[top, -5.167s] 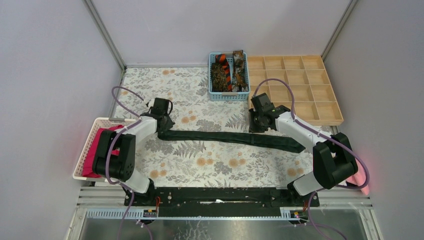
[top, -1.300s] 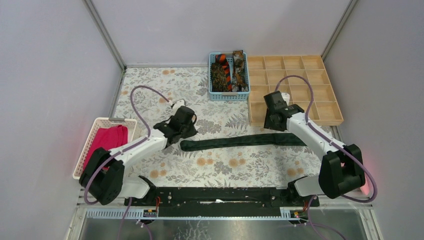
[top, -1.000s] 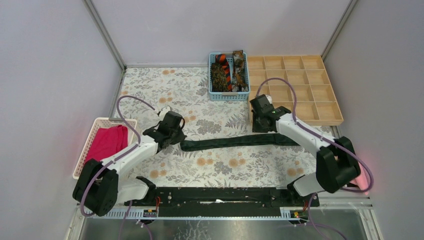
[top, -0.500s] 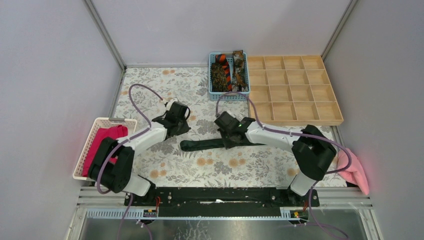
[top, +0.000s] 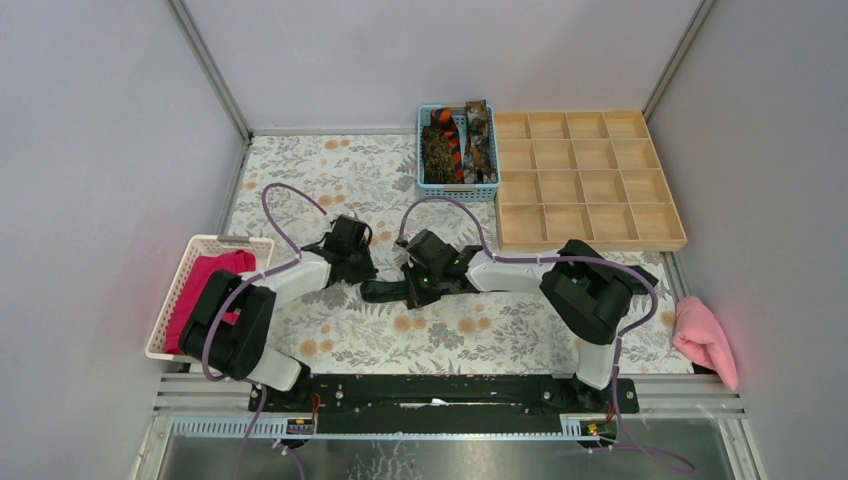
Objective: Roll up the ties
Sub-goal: Flatten out the tie at the center of the board, then roll the tie at the center of the board.
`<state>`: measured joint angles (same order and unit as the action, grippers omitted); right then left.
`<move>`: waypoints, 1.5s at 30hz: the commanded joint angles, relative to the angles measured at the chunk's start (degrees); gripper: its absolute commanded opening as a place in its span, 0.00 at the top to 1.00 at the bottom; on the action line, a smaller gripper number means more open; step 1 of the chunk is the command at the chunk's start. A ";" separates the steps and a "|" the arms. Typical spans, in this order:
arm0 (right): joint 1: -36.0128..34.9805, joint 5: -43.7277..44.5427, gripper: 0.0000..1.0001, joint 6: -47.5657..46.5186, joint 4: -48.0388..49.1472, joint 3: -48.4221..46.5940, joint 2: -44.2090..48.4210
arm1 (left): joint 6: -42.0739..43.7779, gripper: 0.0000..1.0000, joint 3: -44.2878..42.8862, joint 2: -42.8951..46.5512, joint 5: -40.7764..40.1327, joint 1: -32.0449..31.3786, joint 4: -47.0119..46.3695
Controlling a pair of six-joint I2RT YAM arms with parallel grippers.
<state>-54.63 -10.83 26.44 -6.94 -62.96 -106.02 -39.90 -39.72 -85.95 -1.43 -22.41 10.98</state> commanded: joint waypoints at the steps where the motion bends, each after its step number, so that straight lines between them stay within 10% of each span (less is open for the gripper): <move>1: 0.10 -3.14 1.00 1.88 5.46 -2.59 -3.34 | 0.82 1.00 3.80 2.45 4.02 0.16 -0.11; 26: 0.07 0.91 0.98 0.50 1.23 -8.28 -8.15 | -0.42 1.00 6.15 6.20 0.29 0.10 2.63; 33: -0.69 1.05 0.83 -0.52 -1.37 -6.41 -2.01 | -1.32 0.81 -0.92 5.29 -10.35 0.59 3.69; 45: -6.21 15.69 0.60 -5.82 -12.92 -18.97 -5.65 | -6.92 0.71 -9.44 37.50 -23.82 1.07 12.83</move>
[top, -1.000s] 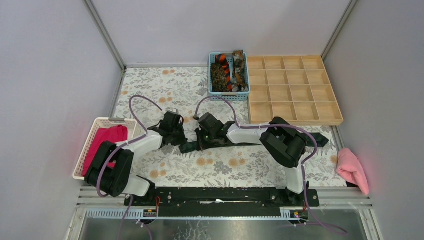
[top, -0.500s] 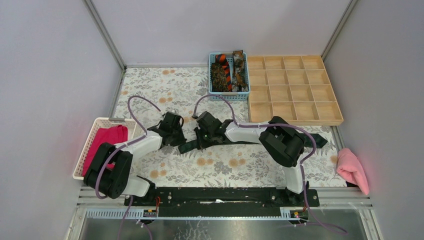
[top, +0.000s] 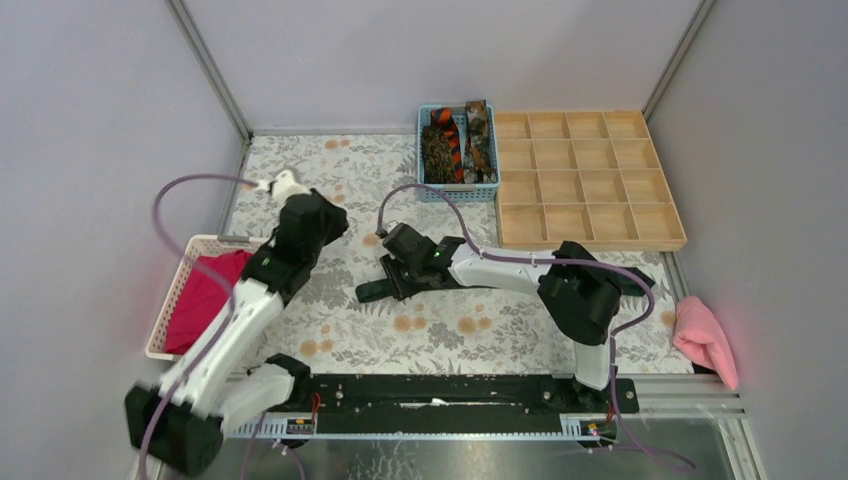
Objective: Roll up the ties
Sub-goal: Roll the tie at the center of the board.
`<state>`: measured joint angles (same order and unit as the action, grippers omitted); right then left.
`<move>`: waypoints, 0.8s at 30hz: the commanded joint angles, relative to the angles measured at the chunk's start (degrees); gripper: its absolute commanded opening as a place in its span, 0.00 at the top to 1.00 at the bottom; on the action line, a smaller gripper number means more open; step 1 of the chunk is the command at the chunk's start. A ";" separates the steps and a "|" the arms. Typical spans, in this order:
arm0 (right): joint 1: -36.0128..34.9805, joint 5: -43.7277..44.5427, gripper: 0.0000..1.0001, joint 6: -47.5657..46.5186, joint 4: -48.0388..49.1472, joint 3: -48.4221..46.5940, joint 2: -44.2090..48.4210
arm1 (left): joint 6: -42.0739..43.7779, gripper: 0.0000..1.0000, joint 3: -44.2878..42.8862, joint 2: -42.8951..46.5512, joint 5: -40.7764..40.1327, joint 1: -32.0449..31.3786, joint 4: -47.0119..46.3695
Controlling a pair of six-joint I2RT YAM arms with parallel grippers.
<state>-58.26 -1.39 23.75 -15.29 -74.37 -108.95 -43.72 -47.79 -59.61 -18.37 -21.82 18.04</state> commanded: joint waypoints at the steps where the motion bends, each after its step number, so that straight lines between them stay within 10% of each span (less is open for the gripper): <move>1: -3.22 7.27 0.57 -3.58 -5.05 -9.11 -3.66 | -3.19 0.71 -1.27 14.62 -7.51 0.47 6.51; 24: -8.19 12.05 0.48 -6.77 -15.54 -36.45 -22.98 | -0.23 0.69 -2.29 23.32 -10.57 0.47 14.20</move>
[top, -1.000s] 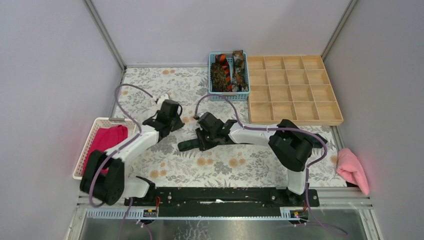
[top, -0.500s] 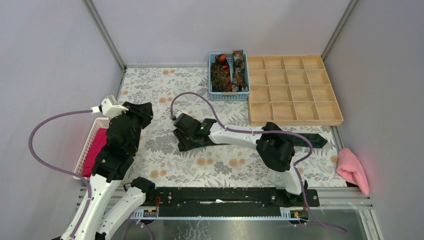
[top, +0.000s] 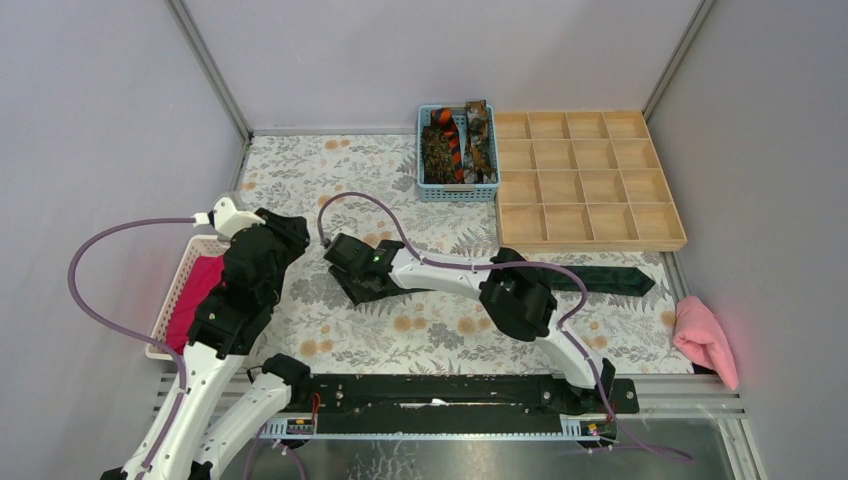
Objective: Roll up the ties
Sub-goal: Roll the tie at the center of the board.
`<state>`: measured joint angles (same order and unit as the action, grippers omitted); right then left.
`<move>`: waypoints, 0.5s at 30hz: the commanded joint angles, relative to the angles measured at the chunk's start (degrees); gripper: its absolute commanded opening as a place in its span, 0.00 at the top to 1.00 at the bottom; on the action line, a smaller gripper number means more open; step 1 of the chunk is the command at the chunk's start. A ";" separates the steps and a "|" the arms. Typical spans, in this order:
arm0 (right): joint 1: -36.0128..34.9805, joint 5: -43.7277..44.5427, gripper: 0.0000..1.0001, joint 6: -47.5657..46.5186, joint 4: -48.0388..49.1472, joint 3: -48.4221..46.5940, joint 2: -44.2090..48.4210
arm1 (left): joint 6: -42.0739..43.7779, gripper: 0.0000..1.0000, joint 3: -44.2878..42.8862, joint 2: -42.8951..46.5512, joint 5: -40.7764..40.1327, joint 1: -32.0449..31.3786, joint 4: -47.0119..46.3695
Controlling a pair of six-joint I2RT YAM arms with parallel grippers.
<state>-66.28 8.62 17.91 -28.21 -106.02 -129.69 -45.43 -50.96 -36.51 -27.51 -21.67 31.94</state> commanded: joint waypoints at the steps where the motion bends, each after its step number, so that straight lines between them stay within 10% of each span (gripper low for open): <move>1: -0.16 2.77 0.48 -0.90 -3.50 -5.93 -3.58 | 1.56 0.69 1.02 0.29 -1.46 0.31 0.21; 8: -0.16 3.82 0.51 0.07 -6.26 -7.11 -6.08 | 1.83 0.67 0.83 0.28 -1.32 0.36 -0.01; 15: -0.16 4.81 0.78 1.63 -5.78 -5.71 -5.34 | 1.75 0.67 2.09 -0.43 -0.54 0.31 -1.14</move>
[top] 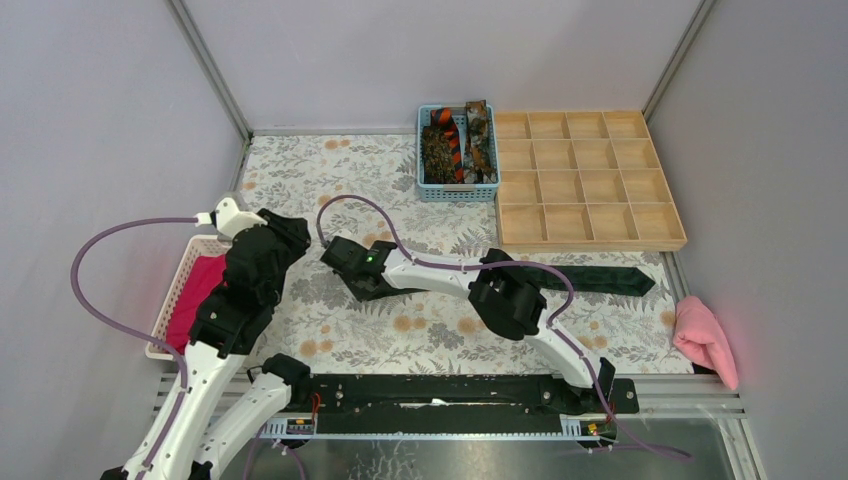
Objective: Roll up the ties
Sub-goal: Roll the tie at the center of the board.
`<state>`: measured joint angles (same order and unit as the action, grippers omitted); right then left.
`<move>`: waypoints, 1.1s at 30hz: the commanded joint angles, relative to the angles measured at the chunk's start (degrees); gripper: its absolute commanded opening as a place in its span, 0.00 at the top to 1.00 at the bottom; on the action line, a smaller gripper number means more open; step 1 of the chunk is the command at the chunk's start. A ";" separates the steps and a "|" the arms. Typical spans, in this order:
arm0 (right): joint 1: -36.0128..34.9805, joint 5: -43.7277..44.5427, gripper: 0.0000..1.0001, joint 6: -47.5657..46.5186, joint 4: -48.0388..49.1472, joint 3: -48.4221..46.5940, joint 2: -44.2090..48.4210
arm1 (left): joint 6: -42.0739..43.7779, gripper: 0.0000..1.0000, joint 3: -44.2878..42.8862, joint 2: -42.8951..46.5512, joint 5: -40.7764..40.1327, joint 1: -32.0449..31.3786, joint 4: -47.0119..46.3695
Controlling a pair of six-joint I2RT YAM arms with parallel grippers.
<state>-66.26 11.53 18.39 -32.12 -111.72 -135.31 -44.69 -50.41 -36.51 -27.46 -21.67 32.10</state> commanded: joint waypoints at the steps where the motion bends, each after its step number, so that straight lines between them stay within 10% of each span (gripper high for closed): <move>1: -0.15 2.33 0.80 1.56 -1.47 0.23 0.62 | 1.00 0.67 1.85 -0.45 -0.64 0.34 -1.49; 15: 1.01 -1.00 0.84 3.19 6.56 7.58 5.54 | 1.47 0.69 3.14 -2.79 0.32 0.31 -3.29; 33: 13.21 -35.90 0.85 16.77 41.72 38.01 21.83 | 2.62 0.72 8.04 -7.44 6.67 0.31 -11.51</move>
<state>-55.13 -13.54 30.00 -1.54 -77.08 -117.78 -43.64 -43.68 -42.24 -23.70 -21.67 26.30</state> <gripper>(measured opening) 0.157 0.300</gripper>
